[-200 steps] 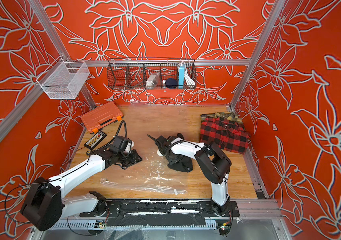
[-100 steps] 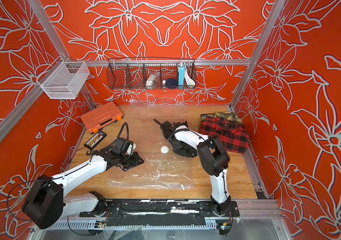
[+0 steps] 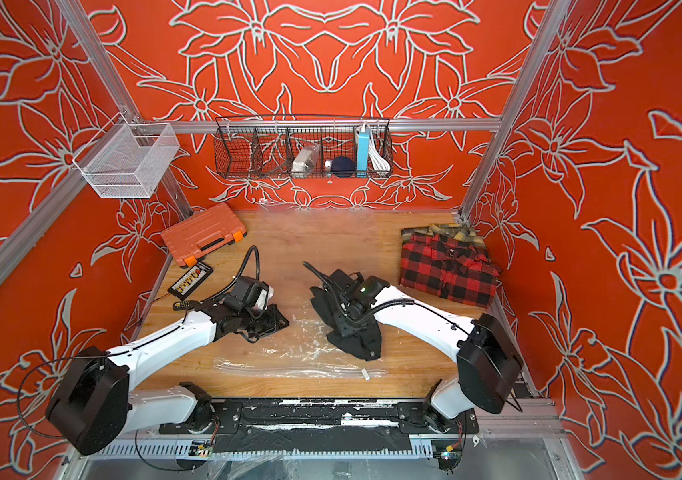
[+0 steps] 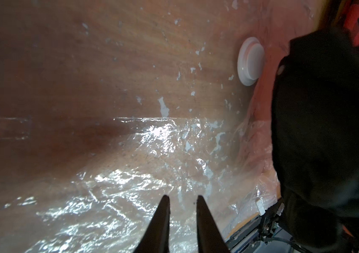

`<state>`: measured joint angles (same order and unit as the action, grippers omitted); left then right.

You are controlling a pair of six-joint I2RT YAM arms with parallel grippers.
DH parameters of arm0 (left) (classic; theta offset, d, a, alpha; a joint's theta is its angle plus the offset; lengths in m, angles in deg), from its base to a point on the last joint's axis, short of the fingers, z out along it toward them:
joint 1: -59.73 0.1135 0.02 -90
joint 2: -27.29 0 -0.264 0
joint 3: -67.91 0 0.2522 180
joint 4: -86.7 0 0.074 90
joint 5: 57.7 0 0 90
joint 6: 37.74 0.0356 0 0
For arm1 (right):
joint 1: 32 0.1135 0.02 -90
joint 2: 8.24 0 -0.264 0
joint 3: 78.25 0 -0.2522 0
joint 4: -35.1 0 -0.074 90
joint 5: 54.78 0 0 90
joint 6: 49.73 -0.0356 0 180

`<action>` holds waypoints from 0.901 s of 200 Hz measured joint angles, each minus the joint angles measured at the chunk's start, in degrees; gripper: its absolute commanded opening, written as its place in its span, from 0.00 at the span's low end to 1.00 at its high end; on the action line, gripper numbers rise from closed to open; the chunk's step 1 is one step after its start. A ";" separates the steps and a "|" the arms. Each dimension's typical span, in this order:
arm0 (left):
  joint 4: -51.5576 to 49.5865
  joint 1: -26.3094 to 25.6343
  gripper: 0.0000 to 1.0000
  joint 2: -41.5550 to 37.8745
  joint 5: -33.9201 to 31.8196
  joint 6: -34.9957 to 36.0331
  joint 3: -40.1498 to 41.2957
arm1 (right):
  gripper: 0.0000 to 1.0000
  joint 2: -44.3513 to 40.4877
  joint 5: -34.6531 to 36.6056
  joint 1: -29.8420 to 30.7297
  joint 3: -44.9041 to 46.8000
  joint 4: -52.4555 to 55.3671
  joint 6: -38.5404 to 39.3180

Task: Place the folded shirt into the vacuum bag
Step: Adjust the vacuum bag at the center of the board.

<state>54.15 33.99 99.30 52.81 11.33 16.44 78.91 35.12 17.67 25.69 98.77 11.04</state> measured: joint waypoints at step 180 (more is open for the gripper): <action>-5.33 -6.38 0.47 -1.88 -2.56 4.50 -3.23 | 0.00 30.12 16.06 -11.76 -24.00 5.14 10.27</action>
<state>48.82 27.61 97.42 50.25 15.83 13.20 109.03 51.19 5.91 1.69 103.91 21.31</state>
